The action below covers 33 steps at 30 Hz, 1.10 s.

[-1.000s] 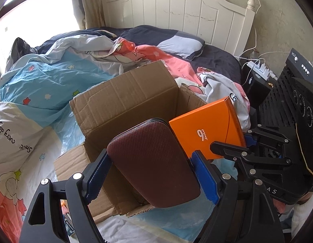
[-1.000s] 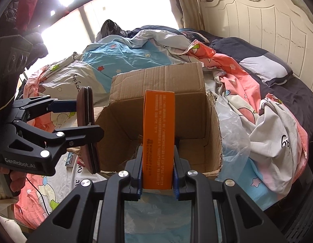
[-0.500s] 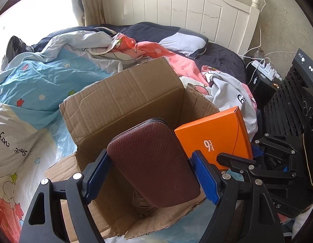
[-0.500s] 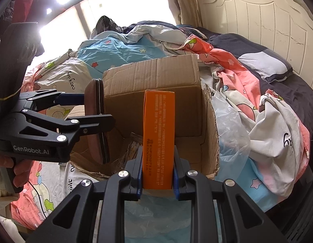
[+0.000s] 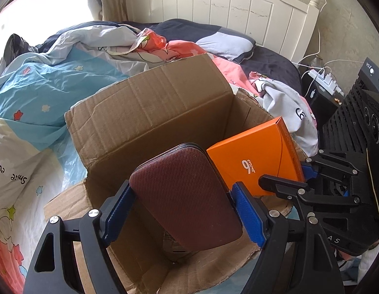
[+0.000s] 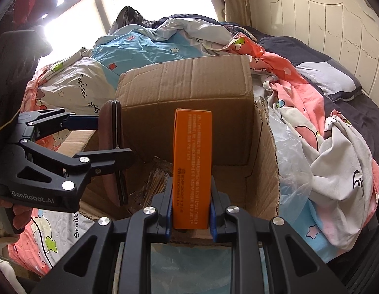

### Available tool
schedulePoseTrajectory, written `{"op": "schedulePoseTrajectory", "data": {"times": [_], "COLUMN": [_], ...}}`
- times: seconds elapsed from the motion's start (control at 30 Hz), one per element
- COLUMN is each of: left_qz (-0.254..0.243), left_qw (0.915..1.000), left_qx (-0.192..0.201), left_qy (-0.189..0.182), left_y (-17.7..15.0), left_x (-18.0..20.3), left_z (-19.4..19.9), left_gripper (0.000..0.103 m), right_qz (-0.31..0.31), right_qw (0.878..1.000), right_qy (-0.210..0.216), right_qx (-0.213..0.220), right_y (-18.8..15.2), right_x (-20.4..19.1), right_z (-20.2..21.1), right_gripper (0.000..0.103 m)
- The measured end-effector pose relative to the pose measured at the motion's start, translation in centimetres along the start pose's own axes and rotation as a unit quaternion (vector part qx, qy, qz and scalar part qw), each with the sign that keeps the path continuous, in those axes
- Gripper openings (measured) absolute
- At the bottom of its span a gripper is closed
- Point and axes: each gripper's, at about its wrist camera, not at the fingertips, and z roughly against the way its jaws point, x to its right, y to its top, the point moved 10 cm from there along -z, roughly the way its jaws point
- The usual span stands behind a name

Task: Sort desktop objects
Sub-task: 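Open both tools to drop the glasses case and orange box into the box, then withdraw both tools from the box back toward the remaining items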

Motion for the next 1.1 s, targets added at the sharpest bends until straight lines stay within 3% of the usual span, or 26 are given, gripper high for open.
{"op": "schedulePoseTrajectory", "data": {"times": [0.5,0.53,0.6,0.63,0.67,1.1], "left_qz": [0.015,0.018,0.023,0.024,0.024,0.033], "left_qw": [0.9996,0.9993,0.9990,0.9991,0.9992,0.9987], "left_qx": [-0.024,-0.030,-0.036,-0.030,-0.025,-0.022], "left_qy": [0.003,0.007,0.016,0.018,0.018,0.033], "left_y": [-1.0,-1.1,-1.1,-0.9,-0.8,-1.6], "left_x": [-0.5,-0.6,-0.9,-1.0,-1.0,-2.3], "left_z": [-1.8,-1.9,-1.6,-1.2,-0.8,2.1], "left_gripper": [0.084,0.090,0.100,0.103,0.103,0.103], "right_qz": [-0.004,-0.005,-0.006,-0.004,-0.005,0.007], "right_qw": [1.000,1.000,1.000,0.999,1.000,1.000], "right_qy": [0.001,-0.005,-0.019,-0.028,-0.028,-0.029], "right_qx": [-0.017,-0.018,-0.021,-0.015,-0.010,-0.003], "right_y": [-0.4,-0.4,-0.5,-0.4,-0.3,0.4], "right_x": [0.2,0.3,0.5,0.6,0.5,-1.6], "right_z": [-0.9,-0.9,-0.9,-0.7,-0.4,1.3], "right_gripper": [0.022,0.024,0.044,0.062,0.074,0.076]}}
